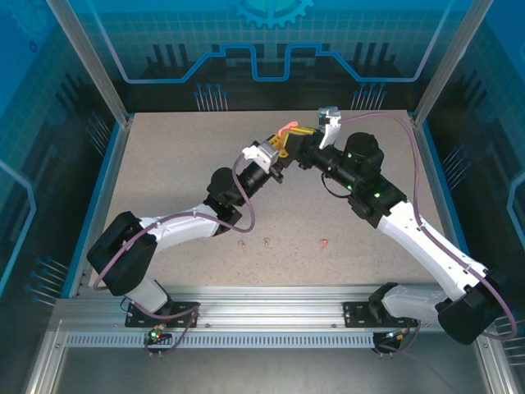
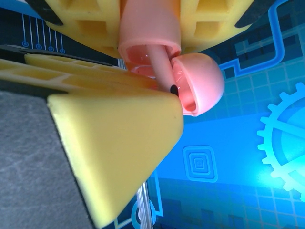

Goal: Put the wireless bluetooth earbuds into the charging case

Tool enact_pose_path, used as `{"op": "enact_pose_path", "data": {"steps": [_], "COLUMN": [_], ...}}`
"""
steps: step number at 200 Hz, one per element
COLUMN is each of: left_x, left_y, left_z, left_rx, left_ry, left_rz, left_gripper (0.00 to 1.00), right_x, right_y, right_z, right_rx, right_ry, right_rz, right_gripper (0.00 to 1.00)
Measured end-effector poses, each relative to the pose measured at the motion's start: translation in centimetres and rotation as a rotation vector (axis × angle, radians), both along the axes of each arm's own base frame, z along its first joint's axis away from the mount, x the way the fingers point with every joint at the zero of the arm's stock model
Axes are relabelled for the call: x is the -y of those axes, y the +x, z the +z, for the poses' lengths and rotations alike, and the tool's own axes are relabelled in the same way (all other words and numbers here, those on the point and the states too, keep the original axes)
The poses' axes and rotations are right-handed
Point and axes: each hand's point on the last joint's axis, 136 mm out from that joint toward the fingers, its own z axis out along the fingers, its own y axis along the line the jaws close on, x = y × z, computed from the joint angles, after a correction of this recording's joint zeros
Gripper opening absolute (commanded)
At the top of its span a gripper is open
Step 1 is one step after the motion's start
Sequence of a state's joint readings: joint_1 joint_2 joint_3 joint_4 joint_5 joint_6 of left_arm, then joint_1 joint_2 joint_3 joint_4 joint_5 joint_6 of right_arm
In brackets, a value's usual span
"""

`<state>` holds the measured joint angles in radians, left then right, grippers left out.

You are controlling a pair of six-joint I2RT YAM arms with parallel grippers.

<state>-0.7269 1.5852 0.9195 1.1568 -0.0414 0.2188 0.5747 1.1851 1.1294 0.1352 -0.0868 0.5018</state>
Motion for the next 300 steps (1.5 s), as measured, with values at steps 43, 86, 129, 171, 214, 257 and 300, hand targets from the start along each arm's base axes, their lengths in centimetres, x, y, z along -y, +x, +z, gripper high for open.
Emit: {"op": "enact_pose_path", "data": {"steps": [43, 86, 129, 171, 214, 257, 300], "left_x": [0.0, 0.3, 0.4, 0.4, 0.5, 0.4, 0.3], "left_y": [0.1, 0.2, 0.4, 0.4, 0.5, 0.6, 0.4], "left_z": [0.0, -0.7, -1.1, -1.0, -1.2, -1.3, -0.9], "left_rx": [-0.006, -0.027, -0.035, -0.036, -0.048, -0.052, -0.047], "left_ry": [-0.003, 0.016, 0.023, 0.020, 0.026, 0.025, 0.008], "left_rz": [0.004, 0.003, 0.002, 0.001, 0.000, 0.006, 0.000], "left_gripper": [0.00, 0.00, 0.00, 0.00, 0.00, 0.00, 0.00], "right_x": [0.0, 0.2, 0.4, 0.8, 0.8, 0.7, 0.6], "right_y": [0.0, -0.2, -0.2, -0.2, -0.1, 0.1, -0.1], "right_z": [-0.1, -1.0, -1.4, -1.6, -1.8, -1.9, -1.3], "right_rx": [-0.003, -0.014, -0.022, -0.036, -0.054, -0.076, -0.097], "right_ry": [0.006, 0.000, -0.002, -0.002, -0.004, 0.009, 0.045], "right_rz": [0.000, -0.001, -0.006, -0.013, -0.013, -0.003, 0.016], "right_gripper": [0.26, 0.25, 0.25, 0.25, 0.25, 0.26, 0.26]}}
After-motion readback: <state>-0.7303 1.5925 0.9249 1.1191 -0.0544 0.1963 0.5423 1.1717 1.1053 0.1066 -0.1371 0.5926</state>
